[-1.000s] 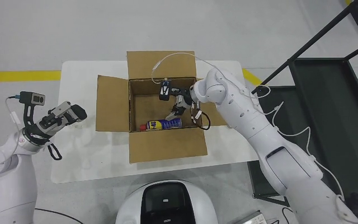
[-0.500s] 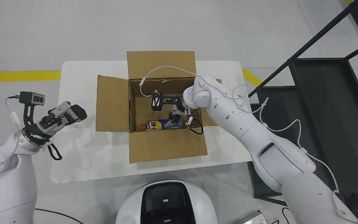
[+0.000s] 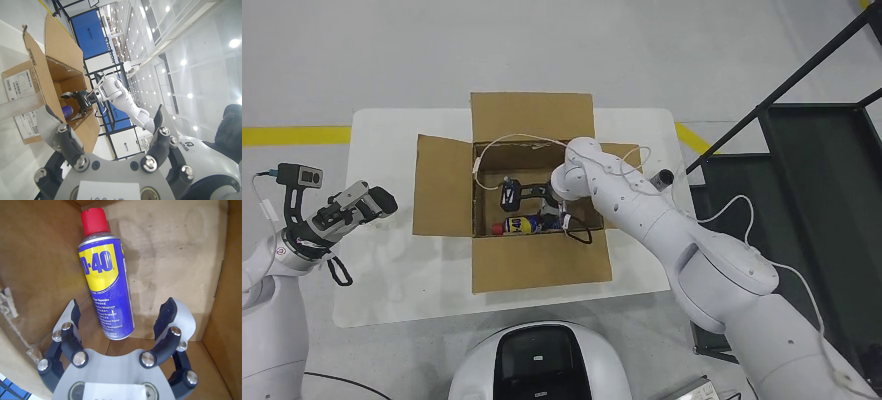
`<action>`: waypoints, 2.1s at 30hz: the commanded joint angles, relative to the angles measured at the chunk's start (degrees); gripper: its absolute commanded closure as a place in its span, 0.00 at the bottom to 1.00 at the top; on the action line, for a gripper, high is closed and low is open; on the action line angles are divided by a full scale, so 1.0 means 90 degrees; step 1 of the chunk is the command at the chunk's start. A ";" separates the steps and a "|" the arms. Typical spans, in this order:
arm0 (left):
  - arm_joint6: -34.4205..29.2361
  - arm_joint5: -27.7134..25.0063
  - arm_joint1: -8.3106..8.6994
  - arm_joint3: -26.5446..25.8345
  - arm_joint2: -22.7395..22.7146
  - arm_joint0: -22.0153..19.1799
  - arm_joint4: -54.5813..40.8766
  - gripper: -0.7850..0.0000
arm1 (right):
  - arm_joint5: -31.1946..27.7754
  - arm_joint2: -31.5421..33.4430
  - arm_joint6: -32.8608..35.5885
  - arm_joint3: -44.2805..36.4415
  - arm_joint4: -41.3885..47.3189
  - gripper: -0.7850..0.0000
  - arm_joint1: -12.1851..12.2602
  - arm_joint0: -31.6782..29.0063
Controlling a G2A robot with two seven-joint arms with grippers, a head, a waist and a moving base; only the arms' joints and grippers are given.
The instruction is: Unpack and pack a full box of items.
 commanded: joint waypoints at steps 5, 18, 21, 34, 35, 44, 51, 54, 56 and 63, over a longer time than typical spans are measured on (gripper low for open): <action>0.0000 0.0000 0.0000 0.0000 0.0000 0.0000 0.0000 0.00 | -0.0045 -0.0273 -0.0220 0.0680 -0.0057 0.00 -0.0377 0.0159; 0.0000 0.0000 0.0000 0.0000 0.0000 0.0000 0.0000 0.00 | -0.0215 -0.0547 -0.0439 0.1786 -0.0116 1.00 -0.0979 0.0378; 0.0000 0.0000 0.0000 0.0000 0.0000 0.0000 0.0000 0.00 | -0.0248 -0.0557 -0.0483 0.1952 -0.0112 1.00 -0.1068 0.0443; 0.0000 0.0000 0.0000 0.0000 0.0000 0.0000 0.0000 0.00 | -0.0513 -0.0452 -0.0911 0.2173 -0.0263 1.00 -0.1094 0.0941; 0.0000 0.0000 0.0000 0.0000 0.0000 0.0000 0.0000 0.00 | -0.0530 -0.0438 -0.0948 0.2179 -0.0281 1.00 -0.1073 0.0968; 0.0000 0.0000 0.0000 0.0000 0.0000 0.0000 0.0000 0.00 | -0.0711 -0.0221 -0.1557 0.2147 -0.0381 1.00 -0.0765 0.1132; 0.0000 0.0000 0.0000 0.0000 0.0000 0.0000 0.0000 0.00 | -0.0374 -0.0149 -0.1301 0.1834 -0.0422 1.00 -0.0619 0.0948; 0.0000 0.0000 0.0000 0.0000 0.0000 0.0000 0.0000 0.00 | -0.0182 -0.0109 -0.1121 0.1594 -0.0317 0.00 -0.0607 0.0819; 0.0000 0.0000 0.0000 0.0000 0.0000 0.0000 0.0000 0.00 | -0.0004 -0.0098 -0.0959 0.1444 -0.0242 0.00 -0.0620 0.0712; 0.0000 0.0000 0.0000 0.0000 0.0000 0.0000 0.0000 0.00 | 0.0228 -0.0047 -0.0607 0.1247 0.0021 0.00 -0.0681 0.0526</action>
